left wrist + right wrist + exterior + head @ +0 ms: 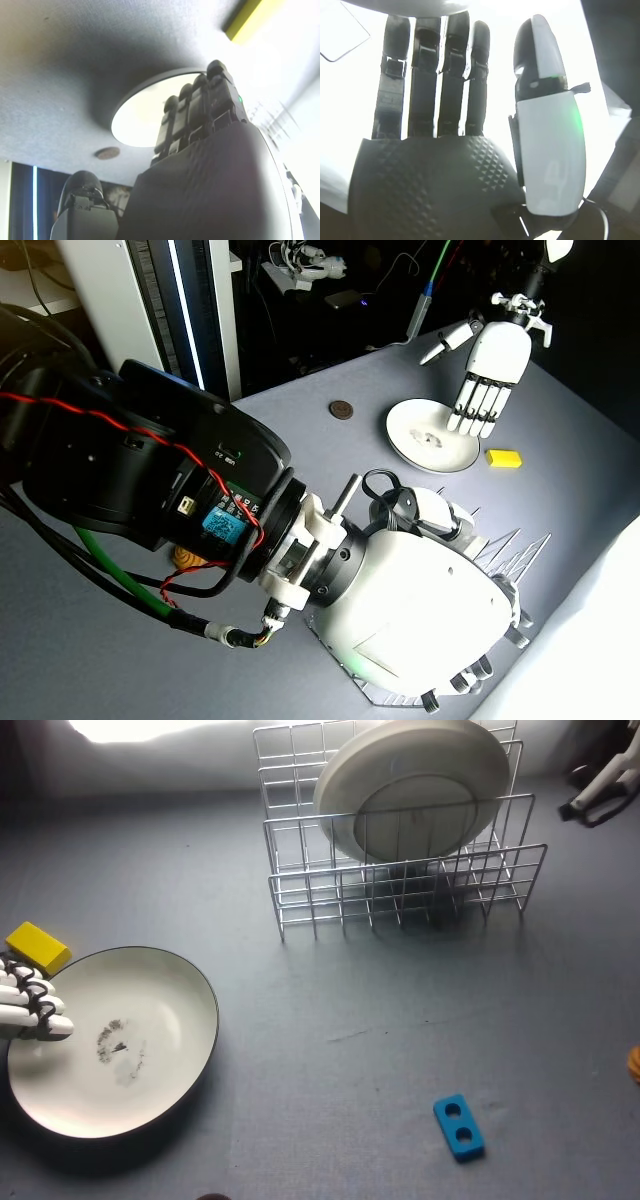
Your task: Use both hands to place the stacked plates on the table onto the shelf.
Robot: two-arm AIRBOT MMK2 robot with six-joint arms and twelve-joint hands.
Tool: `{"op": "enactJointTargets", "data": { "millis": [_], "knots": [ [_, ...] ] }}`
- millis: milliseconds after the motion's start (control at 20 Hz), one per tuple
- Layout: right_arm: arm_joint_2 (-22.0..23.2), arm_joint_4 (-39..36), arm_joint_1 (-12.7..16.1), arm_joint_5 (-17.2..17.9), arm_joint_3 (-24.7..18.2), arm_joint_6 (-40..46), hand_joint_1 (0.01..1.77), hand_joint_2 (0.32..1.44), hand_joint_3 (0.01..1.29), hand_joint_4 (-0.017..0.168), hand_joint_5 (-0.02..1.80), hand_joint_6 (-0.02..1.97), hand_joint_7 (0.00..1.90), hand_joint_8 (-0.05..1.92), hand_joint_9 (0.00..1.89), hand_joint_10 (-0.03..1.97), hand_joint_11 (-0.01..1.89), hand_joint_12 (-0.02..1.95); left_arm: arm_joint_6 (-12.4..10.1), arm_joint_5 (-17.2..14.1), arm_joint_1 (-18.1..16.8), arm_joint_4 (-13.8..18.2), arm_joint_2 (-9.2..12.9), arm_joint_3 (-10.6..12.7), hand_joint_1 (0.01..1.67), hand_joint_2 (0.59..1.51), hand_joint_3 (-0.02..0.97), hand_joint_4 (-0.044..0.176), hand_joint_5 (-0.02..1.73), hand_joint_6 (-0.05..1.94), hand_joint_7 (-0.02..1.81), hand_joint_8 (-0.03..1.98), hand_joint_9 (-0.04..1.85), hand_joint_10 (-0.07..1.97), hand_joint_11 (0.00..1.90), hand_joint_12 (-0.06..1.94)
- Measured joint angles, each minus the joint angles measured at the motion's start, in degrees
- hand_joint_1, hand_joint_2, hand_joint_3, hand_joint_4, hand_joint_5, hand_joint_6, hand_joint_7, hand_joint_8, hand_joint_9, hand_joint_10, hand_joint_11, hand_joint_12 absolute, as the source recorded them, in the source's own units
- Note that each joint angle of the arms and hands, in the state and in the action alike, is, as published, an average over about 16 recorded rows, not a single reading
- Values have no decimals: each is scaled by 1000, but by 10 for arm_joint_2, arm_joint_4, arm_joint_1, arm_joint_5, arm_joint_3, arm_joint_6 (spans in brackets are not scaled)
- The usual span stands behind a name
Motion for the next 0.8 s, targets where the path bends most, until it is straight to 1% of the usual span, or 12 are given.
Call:
{"op": "enactJointTargets", "data": {
  "millis": [150,300,500,650,800],
  "knots": [
    [11,-73,11,19,-24,-6,998,978,16,-4,622,38,698,15,671,23,233,1049,0,1,5,-1,-1,-1,15,1007,7,2,20,19,15,2,-5,-19,14,10],
    [24,-151,23,35,-59,-22,1002,947,15,-4,465,38,521,15,499,17,153,829,1,3,11,-4,-2,-2,14,1007,7,2,19,19,16,1,-11,-23,14,10],
    [43,-253,37,51,-120,-58,1025,921,15,-4,259,37,291,14,276,11,58,537,1,6,22,-10,-3,-4,15,1006,7,2,18,19,17,2,-18,-27,14,9],
    [54,-310,48,53,-168,-90,1055,898,15,-2,151,37,162,15,145,12,18,313,1,9,32,-21,-4,-7,15,1007,7,2,16,19,18,1,-21,-29,14,10],
    [61,-355,55,44,-209,-123,1086,884,15,-1,72,37,68,15,56,12,15,106,1,12,45,-33,-5,-9,15,1009,7,1,13,17,17,1,-23,-32,15,12]
  ]
}}
